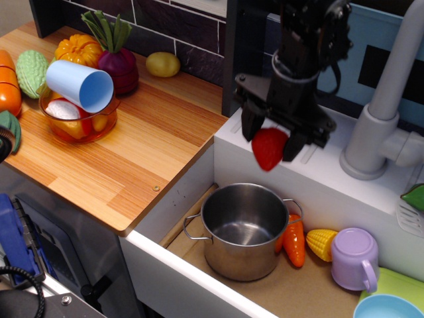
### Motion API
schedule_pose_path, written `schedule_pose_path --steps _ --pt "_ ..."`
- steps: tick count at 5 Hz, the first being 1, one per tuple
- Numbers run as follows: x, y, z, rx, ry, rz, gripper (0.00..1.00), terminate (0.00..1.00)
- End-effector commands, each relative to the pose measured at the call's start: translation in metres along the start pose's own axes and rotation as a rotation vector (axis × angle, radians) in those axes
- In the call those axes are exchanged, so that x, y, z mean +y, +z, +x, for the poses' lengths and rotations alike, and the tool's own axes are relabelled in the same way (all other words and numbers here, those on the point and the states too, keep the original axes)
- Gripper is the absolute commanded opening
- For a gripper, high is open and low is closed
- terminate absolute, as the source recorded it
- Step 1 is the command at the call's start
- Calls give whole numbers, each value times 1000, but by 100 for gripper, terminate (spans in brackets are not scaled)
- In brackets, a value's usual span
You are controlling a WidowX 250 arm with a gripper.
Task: Put strawberry in pot
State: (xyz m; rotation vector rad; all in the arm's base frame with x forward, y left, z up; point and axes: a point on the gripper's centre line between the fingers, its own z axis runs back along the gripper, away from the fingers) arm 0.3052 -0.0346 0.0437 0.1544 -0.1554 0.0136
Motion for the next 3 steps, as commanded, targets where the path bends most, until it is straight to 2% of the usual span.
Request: schedule_pose_path --steps 1,2,3 --pt "-6 3 -11 -88 -25 -4 100 0" --pt "-6 3 -11 -88 -25 -4 100 0" --pt "-6 3 -11 -88 -25 -4 100 100"
